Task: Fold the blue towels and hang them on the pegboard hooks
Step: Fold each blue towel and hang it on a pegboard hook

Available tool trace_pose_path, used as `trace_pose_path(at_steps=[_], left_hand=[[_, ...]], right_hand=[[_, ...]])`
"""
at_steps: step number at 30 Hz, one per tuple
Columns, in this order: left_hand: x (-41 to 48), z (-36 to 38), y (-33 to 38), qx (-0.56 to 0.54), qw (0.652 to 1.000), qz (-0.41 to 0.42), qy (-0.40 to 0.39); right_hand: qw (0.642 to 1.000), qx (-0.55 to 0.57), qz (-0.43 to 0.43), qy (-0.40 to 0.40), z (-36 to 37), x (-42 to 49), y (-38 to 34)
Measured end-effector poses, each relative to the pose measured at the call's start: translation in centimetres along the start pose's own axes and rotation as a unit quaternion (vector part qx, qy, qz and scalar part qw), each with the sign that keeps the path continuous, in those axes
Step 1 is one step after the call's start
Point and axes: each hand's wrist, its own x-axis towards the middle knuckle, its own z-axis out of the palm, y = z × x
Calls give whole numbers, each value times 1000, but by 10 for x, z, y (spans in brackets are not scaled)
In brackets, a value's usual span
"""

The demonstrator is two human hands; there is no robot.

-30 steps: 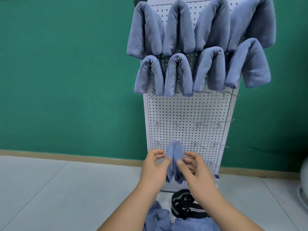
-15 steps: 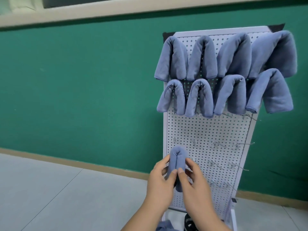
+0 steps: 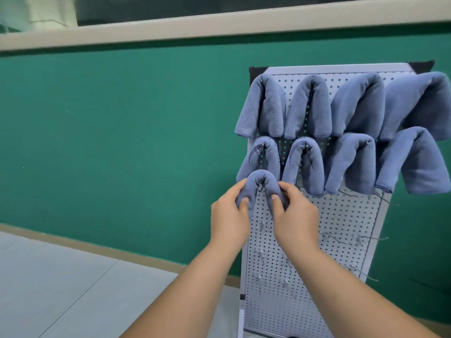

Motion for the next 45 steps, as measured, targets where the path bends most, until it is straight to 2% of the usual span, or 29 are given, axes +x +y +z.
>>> trace_pose_path(at_steps=[7,11,15,21,25,31,34,38,40,42,45], left_hand=[[26,20,-21,58,996,-63,-29],[42,32,-26,53,997,-53,-24],[43,43,-42,97,993,-46,-41],[2,47,-89,77,993,-36,-85],[-32,48,-124,118,986,-69,-94],[-125,52,-179,147,959,-127,-207],[-182,52,-209,182,933,-152,-272],[-248,53,-243,210,882,-193,-376],[-279,50,-257,236,857,-204,-410],[-312,40,-272,248,847,-220,-415],[-353,22,-293,275,817,-250,-441]], right_hand=[[995,-87,46,-4,39,19,17],[993,-91,77,13,53,33,24],[990,-119,74,-16,62,31,34],[989,-118,22,-81,57,-11,77],[983,-132,21,-122,47,-50,102],[965,-160,18,-208,19,-138,154],[944,-183,38,-271,2,-188,194],[904,-194,117,-362,-28,-255,251],[869,-211,158,-419,-40,-285,278],[827,-245,192,-468,-46,-312,301],[759,-262,213,-556,-49,-345,316]])
